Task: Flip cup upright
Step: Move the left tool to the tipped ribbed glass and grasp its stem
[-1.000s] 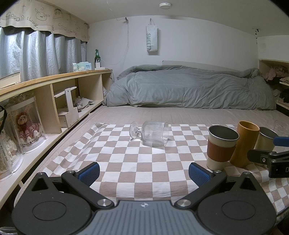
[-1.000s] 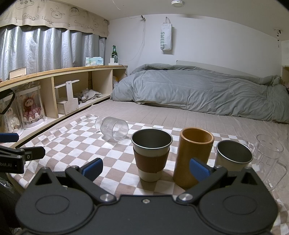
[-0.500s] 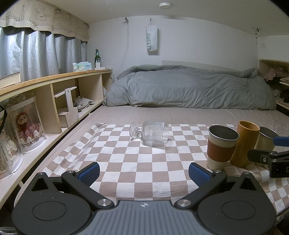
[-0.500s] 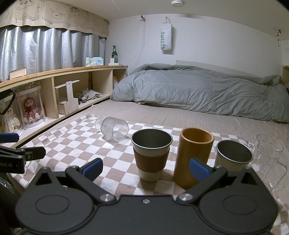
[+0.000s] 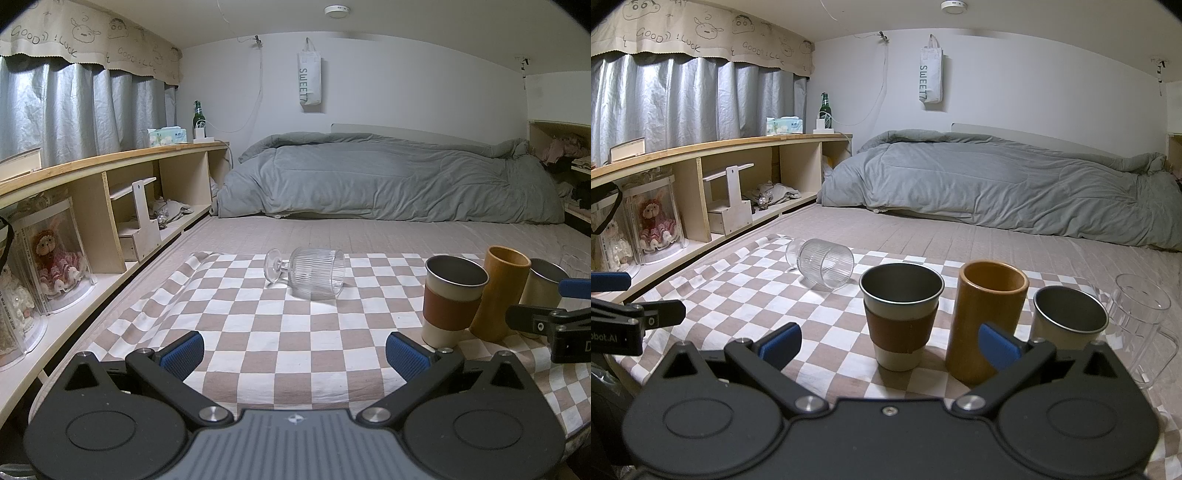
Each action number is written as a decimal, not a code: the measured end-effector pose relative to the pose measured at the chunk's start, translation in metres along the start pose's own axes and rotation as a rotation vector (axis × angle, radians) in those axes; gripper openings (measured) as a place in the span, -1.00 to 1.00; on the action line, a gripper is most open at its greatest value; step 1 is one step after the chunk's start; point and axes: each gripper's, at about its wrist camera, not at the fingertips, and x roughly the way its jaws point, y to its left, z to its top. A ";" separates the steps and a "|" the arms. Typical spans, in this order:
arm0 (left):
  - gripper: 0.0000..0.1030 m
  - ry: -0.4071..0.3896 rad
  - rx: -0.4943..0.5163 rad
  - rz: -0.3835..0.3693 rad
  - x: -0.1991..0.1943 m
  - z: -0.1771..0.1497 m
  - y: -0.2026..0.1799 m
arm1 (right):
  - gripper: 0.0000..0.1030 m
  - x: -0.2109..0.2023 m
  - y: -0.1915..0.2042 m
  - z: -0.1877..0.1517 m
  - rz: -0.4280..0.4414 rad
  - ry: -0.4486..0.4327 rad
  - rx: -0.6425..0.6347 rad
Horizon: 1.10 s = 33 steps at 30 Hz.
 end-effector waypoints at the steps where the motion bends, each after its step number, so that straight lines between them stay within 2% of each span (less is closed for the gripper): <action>1: 1.00 0.000 0.000 0.000 0.000 0.000 0.000 | 1.00 0.000 0.000 0.000 0.000 0.000 0.000; 6: 1.00 0.000 -0.006 -0.006 0.000 0.000 0.001 | 1.00 0.000 0.000 0.001 -0.001 0.000 0.000; 11: 1.00 0.006 -0.044 -0.044 -0.002 0.009 0.007 | 1.00 -0.002 -0.001 0.002 0.001 -0.003 0.011; 15: 0.99 -0.014 -0.046 -0.033 0.005 0.026 0.012 | 1.00 -0.003 -0.002 0.003 0.010 -0.004 0.020; 20: 0.98 -0.047 0.022 -0.073 0.024 0.060 0.016 | 1.00 -0.008 -0.005 0.004 0.023 -0.007 0.026; 22: 0.97 -0.056 0.058 -0.080 0.043 0.072 0.017 | 1.00 -0.007 -0.006 0.003 0.021 -0.005 0.030; 26: 0.59 -0.033 0.060 -0.096 0.095 0.089 0.026 | 1.00 -0.005 -0.008 0.003 0.021 0.005 0.042; 29: 0.35 -0.012 0.020 -0.091 0.141 0.097 0.037 | 1.00 -0.004 -0.010 0.003 0.023 0.008 0.050; 33: 0.26 0.029 -0.027 -0.100 0.194 0.103 0.047 | 1.00 -0.002 -0.014 0.004 0.032 0.013 0.064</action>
